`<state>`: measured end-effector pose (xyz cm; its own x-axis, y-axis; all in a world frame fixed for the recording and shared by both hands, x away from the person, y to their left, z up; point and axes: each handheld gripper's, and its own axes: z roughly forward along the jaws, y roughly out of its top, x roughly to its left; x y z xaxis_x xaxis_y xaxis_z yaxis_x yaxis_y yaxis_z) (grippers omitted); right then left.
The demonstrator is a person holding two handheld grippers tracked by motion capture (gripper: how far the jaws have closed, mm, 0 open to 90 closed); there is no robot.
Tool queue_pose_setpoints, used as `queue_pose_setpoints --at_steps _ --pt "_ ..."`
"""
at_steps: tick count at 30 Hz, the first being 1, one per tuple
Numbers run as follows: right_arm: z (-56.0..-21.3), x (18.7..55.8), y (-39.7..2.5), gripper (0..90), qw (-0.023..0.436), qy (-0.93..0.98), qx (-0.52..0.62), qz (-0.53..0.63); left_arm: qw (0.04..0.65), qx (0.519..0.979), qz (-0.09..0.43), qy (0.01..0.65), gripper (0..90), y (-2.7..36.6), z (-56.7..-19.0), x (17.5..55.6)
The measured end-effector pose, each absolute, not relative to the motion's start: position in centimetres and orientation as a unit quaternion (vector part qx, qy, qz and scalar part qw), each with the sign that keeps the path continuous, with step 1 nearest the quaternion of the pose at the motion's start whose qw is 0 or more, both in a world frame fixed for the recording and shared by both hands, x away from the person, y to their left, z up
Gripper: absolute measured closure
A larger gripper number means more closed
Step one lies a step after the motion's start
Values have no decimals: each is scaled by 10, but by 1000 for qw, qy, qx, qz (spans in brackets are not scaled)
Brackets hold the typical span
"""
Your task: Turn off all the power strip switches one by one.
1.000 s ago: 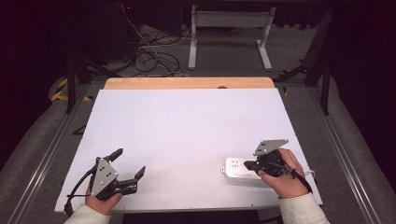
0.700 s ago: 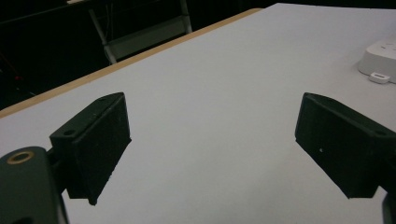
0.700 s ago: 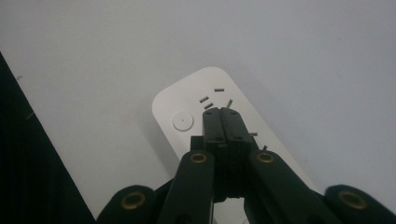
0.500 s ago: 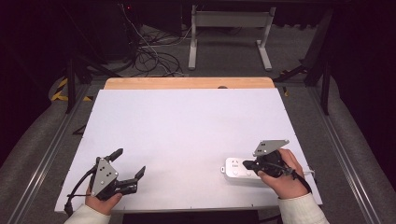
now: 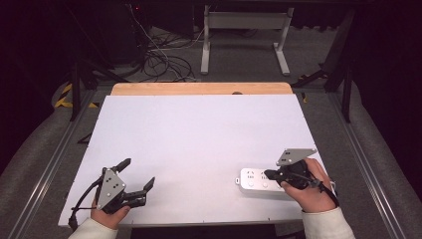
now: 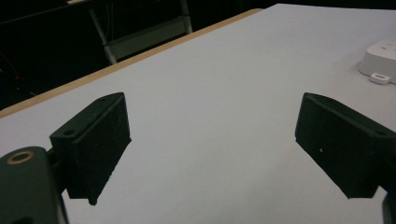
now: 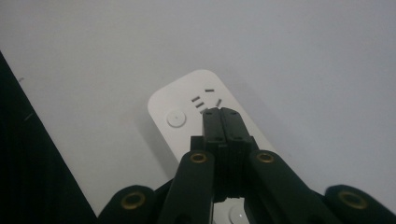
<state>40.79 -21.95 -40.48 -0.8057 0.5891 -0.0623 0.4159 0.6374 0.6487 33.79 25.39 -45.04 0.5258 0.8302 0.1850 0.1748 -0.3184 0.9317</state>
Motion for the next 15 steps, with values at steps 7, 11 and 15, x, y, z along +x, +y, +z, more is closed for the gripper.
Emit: queue_pose_setpoints --at_steps 7,11,15 --pt "-399 403 -241 900 144 887 302 317 473 734 347 343 109 254 -450 337" --pt "-400 400 -249 900 142 886 311 314 473 734 347 343 109 253 -450 337" --pt "-404 398 -256 900 140 884 319 311 473 734 347 344 109 253 -450 337"
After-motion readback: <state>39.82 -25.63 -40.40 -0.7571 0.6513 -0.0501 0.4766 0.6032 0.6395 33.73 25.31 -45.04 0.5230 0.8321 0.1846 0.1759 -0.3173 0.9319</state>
